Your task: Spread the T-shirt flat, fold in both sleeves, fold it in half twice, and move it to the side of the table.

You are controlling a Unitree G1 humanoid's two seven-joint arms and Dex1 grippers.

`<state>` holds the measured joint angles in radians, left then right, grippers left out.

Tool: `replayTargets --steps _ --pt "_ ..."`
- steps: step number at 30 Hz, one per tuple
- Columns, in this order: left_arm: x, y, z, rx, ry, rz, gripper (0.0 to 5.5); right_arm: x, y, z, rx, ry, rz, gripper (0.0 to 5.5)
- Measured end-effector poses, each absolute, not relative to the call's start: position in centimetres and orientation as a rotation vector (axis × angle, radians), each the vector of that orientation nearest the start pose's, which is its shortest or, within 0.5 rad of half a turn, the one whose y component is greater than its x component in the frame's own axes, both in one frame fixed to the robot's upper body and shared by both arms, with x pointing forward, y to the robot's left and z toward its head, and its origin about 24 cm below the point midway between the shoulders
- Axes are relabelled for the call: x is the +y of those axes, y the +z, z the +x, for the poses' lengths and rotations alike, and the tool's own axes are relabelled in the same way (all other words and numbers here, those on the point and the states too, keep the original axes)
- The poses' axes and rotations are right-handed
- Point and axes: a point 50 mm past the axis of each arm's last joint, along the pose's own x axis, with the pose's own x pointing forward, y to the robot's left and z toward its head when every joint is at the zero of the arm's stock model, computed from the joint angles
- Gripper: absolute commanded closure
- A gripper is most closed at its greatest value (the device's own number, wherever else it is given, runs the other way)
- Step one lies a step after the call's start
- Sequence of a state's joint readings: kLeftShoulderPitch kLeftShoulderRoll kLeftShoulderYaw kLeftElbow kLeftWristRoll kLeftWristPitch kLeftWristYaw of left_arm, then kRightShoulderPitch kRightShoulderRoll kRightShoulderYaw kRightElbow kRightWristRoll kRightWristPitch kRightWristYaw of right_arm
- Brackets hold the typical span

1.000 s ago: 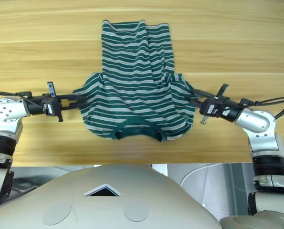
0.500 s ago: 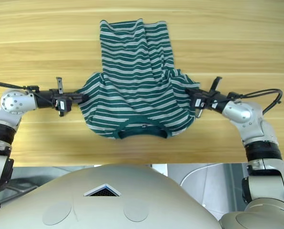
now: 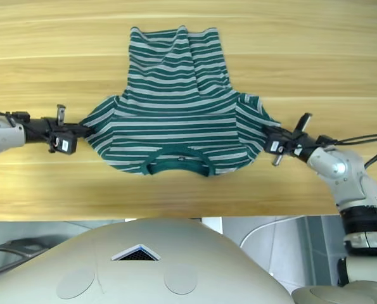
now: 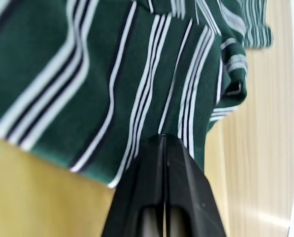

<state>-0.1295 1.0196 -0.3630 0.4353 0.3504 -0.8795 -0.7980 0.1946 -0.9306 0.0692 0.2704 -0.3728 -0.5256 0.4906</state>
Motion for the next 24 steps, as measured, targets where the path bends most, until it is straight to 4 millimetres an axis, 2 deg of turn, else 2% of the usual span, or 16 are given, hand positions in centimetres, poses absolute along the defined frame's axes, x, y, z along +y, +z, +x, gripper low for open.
replayTargets --steps 8,12,16,21,24 --pt "25.3 3.2 16.5 0.221 -1.493 1.073 5.5 -29.8 3.3 15.2 0.373 0.876 -1.115 5.48" --pt "25.0 3.1 16.1 0.232 -1.496 1.035 5.5 -28.6 3.7 13.6 0.339 0.974 -1.042 5.48" --pt "25.3 3.5 15.5 0.24 -1.487 1.012 5.5 -28.5 4.9 13.4 0.293 0.986 -1.027 5.48" --pt "26.9 4.8 15.3 0.296 -1.433 1.044 5.5 -29.6 7.5 13.9 0.214 0.914 -1.046 5.48" --pt "25.9 6.6 15.2 0.168 -1.417 0.948 5.5 -29.0 9.1 14.4 0.117 0.912 -1.053 5.48"
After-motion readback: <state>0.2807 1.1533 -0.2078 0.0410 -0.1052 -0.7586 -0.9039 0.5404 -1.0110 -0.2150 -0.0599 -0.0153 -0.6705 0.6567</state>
